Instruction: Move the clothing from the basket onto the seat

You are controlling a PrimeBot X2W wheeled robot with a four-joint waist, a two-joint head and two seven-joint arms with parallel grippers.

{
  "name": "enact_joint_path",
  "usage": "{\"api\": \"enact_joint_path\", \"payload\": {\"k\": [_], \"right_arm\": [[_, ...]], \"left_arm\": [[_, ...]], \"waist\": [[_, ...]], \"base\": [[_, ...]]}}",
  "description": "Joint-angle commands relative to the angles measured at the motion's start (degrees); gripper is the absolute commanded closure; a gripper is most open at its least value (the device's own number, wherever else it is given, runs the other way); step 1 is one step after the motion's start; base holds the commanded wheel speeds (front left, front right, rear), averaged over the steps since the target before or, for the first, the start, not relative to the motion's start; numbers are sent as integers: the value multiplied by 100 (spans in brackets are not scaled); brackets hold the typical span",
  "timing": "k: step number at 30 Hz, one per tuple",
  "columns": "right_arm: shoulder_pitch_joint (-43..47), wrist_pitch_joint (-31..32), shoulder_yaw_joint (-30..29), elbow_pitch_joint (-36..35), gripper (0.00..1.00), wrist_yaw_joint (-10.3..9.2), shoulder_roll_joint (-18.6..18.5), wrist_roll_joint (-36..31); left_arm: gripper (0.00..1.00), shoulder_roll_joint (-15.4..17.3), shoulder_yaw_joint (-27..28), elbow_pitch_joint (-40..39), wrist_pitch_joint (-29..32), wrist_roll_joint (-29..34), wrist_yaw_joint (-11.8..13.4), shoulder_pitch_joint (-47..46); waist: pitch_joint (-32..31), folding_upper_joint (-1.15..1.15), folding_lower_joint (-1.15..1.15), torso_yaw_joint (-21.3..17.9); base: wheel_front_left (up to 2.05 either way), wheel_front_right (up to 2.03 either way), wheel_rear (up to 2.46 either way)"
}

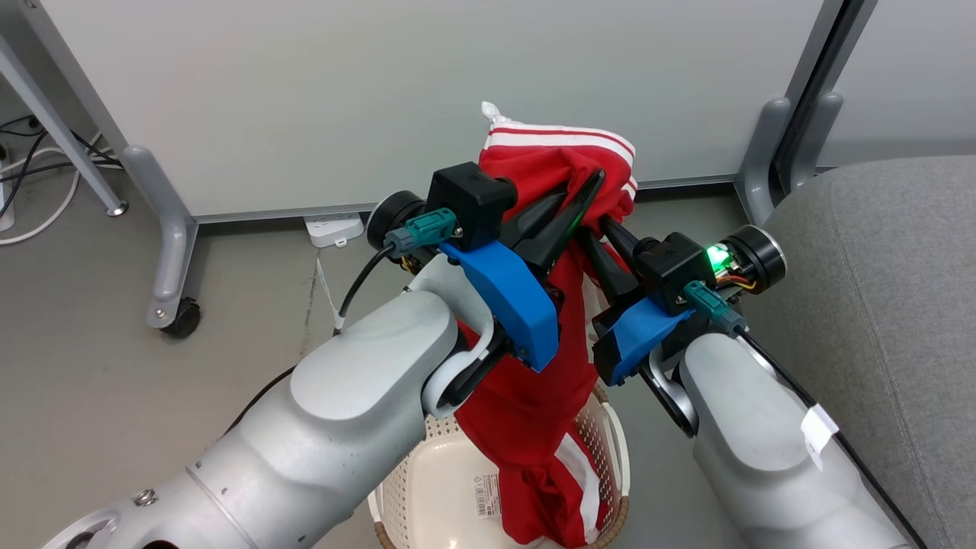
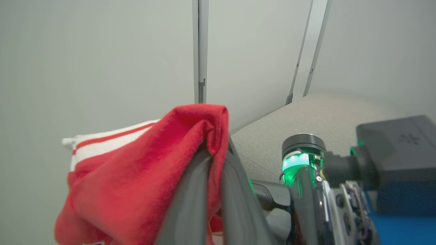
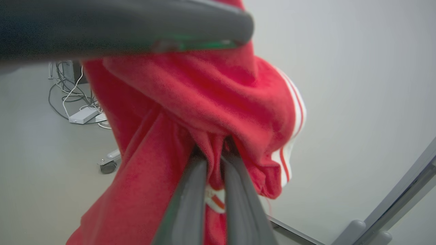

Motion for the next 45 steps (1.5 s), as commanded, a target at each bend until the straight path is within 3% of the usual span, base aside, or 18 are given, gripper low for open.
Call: {"api": "enact_joint_path", "payload": {"k": [1,38,39,40,45], "right_arm": [[-98,1,44,11,100,-2,19,56],[-26,1,184,-15,100,-2,21,331],[-27,1,185,-13,100,-2,21,332],[-29,1,186,-12,100,-2,21,337],[-25,1,187,-10,100,-2,21,358]], "left_arm": [[100,-10,6,21,-29,-3,-8,-64],[100,60,-98,71,-41,-56,27,-12],[77,60,-102,78,-35,-56,29,-16],[2,61,-104,90,-25,-54,41,-21],[0,55,-110,107,-30,-51,71,-33]], "waist": [[-4,0,-1,2],[-59,0,-1,-60],[-57,0,-1,-60],[-54,0,-1,-59],[-49,0,-1,-59]], "base": [[0,0,0],[0,0,0],[0,0,0],[0,0,0],[0,0,0]]}}
